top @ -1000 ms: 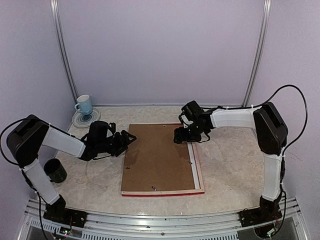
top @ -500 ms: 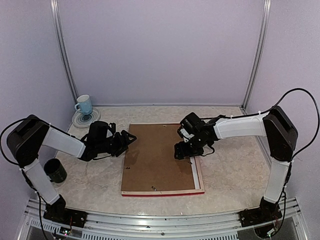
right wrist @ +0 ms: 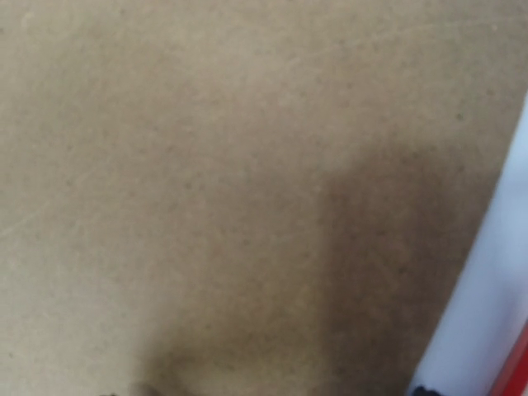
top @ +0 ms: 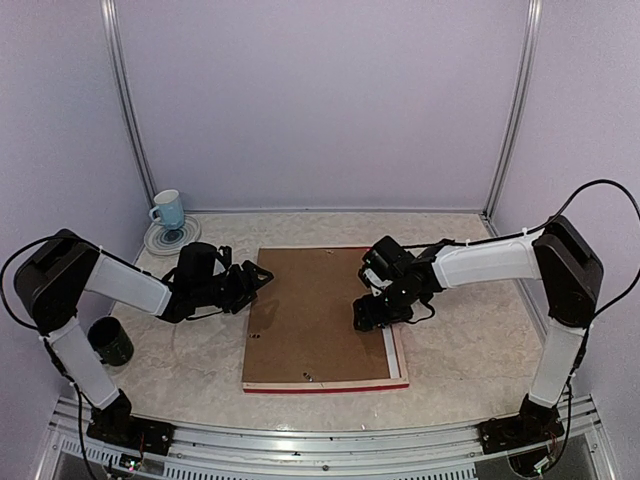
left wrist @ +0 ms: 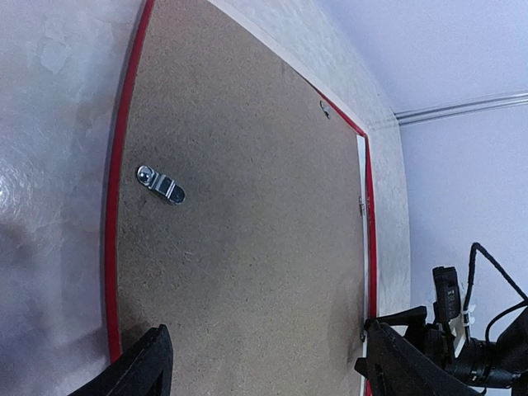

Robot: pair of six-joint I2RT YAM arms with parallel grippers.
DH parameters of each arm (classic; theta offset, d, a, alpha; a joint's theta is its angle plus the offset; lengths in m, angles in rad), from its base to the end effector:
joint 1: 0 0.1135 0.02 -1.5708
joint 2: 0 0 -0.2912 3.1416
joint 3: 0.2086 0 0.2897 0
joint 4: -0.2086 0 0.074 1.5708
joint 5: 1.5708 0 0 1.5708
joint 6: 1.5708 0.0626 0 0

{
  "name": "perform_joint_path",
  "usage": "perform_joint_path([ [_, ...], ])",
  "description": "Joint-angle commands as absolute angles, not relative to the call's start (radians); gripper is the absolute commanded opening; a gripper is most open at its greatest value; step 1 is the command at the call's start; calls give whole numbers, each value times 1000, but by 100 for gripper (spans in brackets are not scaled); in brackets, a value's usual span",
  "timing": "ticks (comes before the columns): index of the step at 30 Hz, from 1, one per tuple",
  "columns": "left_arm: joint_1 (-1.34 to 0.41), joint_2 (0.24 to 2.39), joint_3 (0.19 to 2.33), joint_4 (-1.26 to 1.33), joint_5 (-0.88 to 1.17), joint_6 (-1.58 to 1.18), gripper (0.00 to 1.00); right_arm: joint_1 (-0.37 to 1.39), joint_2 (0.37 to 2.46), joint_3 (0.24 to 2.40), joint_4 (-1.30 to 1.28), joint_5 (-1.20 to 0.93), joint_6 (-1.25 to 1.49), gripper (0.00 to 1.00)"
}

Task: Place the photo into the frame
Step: Adjust the backboard on the frame body.

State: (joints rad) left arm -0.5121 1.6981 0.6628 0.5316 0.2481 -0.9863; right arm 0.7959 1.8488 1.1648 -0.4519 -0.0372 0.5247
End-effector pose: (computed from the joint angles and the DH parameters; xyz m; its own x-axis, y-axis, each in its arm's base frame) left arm 0.3160 -0.1953 0.1242 -0.7847 -0.4863 -0.3844 0.0147 0.6054 -0.7958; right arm 0.2887 0.2982 0.1371 -0.9123 -0.2162 -0.3477 -0.3096 0.9200 0.2402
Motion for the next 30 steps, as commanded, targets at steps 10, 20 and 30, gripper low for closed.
perform_joint_path([
  [10, -527, 1720, 662, 566, 260, -994, 80, 841, 1784, 1159, -500, -25, 529, 76],
  [20, -531, 1729, 670, 568, 265, -999, 80, 848, 1803, 1165, -509, -9, 523, 76],
  [30, -531, 1732, 671, 568, 266, -998, 80, 848, 1843, 1174, -491, 2, 513, 77],
])
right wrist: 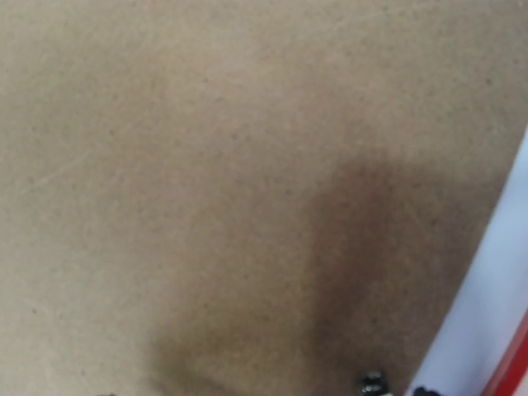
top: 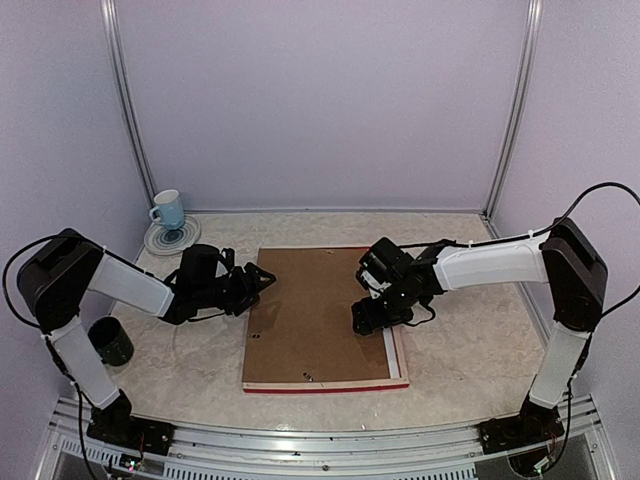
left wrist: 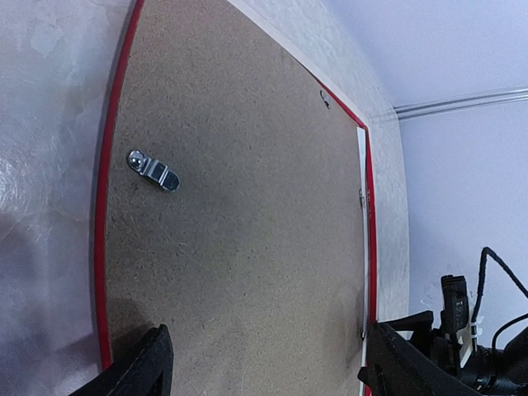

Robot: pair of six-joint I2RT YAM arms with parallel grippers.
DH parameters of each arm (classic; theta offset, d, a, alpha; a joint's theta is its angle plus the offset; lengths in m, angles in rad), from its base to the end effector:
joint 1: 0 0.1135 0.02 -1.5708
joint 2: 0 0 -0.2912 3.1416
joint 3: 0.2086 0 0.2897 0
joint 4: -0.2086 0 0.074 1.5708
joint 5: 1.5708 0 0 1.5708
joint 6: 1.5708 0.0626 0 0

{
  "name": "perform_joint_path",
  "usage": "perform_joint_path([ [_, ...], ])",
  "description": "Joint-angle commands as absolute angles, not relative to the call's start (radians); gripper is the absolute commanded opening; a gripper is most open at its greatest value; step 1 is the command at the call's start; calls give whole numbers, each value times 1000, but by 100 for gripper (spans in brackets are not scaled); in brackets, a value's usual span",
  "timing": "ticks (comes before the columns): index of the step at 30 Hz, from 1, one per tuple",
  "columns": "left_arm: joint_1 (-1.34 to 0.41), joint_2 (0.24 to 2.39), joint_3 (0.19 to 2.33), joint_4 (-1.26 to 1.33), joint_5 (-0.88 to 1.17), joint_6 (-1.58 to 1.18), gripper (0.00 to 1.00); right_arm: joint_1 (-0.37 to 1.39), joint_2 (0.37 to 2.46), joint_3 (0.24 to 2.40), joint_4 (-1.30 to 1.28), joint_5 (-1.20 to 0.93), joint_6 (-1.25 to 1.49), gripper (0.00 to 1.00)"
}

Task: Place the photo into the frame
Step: Adjust the backboard on the frame body.

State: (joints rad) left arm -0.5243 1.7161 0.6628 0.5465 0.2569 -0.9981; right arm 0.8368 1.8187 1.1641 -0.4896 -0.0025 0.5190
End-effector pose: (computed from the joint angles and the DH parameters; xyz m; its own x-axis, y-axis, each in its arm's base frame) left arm 0.3142 -0.2001 0.1197 -0.7962 -0.4785 -0.3701 0.0135 0.5977 -0.8016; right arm 0.2741 0.3040 0.1465 -0.8981 -0.2551 -0.3582 -0.3428 0.9163 0.2072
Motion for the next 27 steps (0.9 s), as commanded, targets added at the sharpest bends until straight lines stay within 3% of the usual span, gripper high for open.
perform_joint_path([
  [1, -532, 1731, 669, 566, 265, -998, 80, 848, 1846, 1172, -487, 2, 514, 77],
  [27, -556, 1764, 666, 604, 275, -1018, 80, 866, 1806, 1171, -483, -68, 505, 77],
])
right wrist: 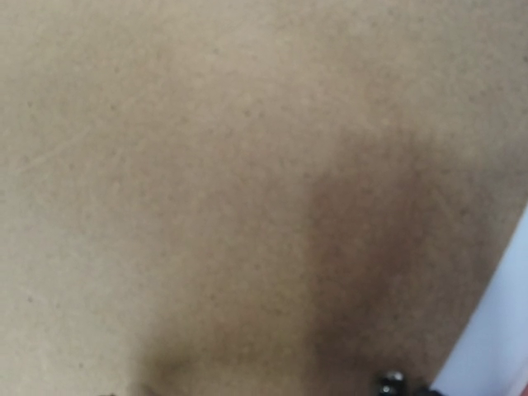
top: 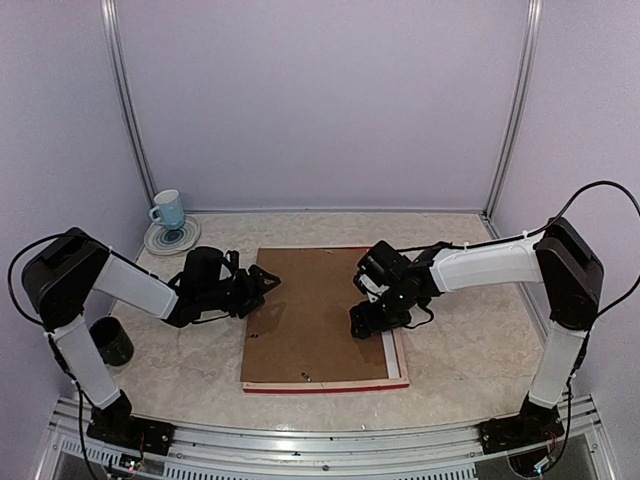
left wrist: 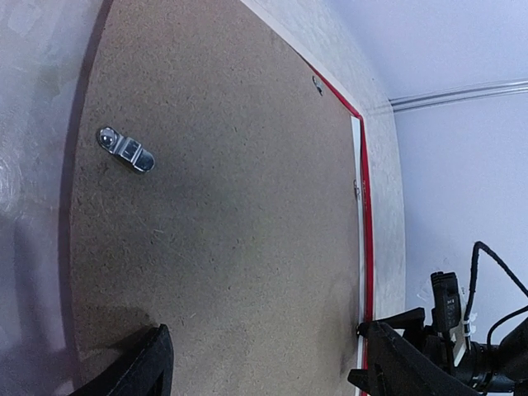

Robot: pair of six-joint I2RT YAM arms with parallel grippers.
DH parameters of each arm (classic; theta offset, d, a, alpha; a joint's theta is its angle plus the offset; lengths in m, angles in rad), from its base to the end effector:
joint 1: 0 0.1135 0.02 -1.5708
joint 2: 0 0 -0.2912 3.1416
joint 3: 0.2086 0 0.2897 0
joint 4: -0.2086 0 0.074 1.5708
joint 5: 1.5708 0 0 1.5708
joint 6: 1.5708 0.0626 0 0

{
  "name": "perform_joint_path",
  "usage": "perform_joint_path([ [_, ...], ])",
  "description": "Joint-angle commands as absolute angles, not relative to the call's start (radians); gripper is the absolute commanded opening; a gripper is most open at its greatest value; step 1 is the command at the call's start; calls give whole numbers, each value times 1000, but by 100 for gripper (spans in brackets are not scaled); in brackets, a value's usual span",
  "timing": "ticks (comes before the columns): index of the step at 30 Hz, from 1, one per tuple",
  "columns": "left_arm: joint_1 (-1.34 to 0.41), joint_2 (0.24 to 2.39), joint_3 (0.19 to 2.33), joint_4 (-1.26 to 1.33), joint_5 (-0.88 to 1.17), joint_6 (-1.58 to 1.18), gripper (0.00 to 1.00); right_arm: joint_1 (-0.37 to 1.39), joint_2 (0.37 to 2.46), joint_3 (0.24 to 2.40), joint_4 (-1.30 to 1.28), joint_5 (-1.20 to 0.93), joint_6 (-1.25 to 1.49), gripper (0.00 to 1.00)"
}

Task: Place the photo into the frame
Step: Adjust the backboard on the frame body.

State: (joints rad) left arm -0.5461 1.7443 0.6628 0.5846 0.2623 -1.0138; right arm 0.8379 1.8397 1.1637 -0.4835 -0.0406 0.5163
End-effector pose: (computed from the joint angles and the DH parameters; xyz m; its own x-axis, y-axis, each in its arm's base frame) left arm 0.3117 -0.2084 0.1143 -0.8065 -0.4692 -0.3598 0.0224 0.5839 -0.8115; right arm 0.2728 0.3069 0.1385 -0.9053 -0.2684 -0.3293 -0.3525 0.9072 0.2297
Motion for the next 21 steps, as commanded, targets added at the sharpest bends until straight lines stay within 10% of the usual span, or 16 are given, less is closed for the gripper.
perform_joint_path([
  [1, -557, 1765, 666, 605, 274, -1020, 79, 867, 1804, 1173, -486, -68, 503, 77],
  [21, -544, 1671, 707, 529, 240, -959, 80, 873, 1751, 1207, -509, -42, 472, 78],
])
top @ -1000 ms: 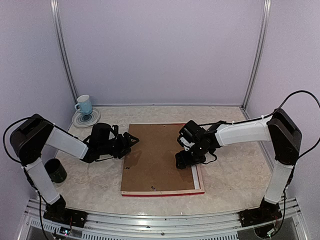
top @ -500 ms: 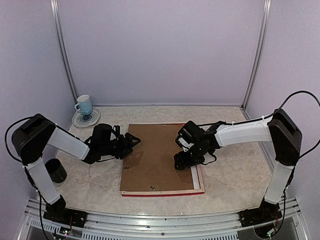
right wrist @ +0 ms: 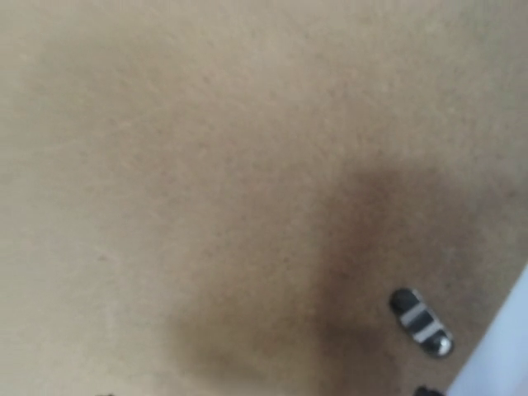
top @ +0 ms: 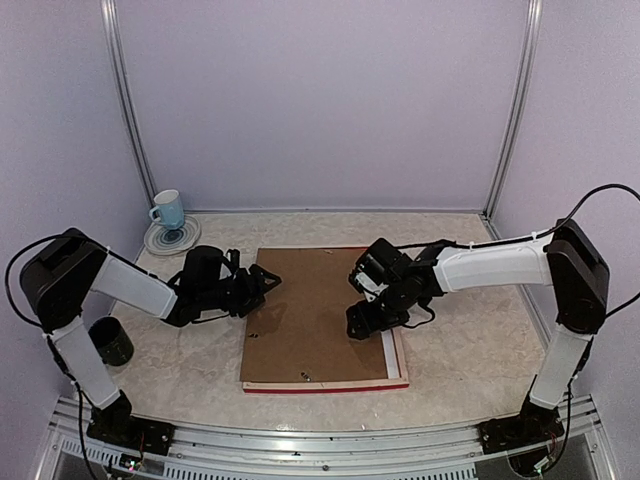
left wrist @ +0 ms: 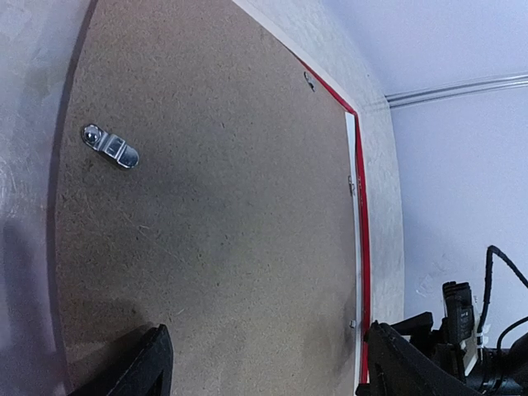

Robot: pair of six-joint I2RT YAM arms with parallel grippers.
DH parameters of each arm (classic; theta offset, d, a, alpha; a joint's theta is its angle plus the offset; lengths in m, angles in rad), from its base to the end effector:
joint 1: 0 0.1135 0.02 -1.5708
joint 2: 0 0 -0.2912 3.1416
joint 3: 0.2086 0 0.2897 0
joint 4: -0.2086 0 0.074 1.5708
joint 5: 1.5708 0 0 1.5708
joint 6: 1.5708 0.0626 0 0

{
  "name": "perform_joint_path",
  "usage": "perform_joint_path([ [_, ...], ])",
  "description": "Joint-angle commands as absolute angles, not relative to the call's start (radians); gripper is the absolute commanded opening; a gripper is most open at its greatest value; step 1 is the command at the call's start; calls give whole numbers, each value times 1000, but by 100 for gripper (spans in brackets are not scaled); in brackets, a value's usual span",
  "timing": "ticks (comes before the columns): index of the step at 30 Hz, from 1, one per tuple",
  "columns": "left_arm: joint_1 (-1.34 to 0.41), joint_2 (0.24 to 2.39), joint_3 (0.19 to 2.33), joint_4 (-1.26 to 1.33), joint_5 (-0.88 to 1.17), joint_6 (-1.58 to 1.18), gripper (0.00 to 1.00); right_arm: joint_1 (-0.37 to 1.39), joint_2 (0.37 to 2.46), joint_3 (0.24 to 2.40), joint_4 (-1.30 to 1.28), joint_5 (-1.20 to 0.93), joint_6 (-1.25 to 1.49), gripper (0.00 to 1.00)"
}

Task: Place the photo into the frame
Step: Adjust the backboard on the frame body.

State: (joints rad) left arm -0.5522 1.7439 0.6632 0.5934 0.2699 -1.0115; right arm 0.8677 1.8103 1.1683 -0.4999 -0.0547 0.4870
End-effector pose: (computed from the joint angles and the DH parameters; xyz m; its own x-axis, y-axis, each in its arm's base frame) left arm 0.3107 -0.2110 0.1156 -0.8101 -0.4604 -0.3630 0.0368 0.5780 -0.8152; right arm 0.2617 0.3140 0.1506 -0.8830 -0.3191 -0.3443 -0.4109 0.8799 0.2386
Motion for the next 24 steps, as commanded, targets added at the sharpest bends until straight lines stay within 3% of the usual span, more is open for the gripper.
perform_joint_path([
  [1, -541, 1661, 710, 509, 233, -951, 80, 870, 1746, 1209, -510, -43, 471, 78],
  [24, -525, 1687, 702, 387, 114, -866, 80, 725, 1707, 1119, -452, 29, 530, 79],
])
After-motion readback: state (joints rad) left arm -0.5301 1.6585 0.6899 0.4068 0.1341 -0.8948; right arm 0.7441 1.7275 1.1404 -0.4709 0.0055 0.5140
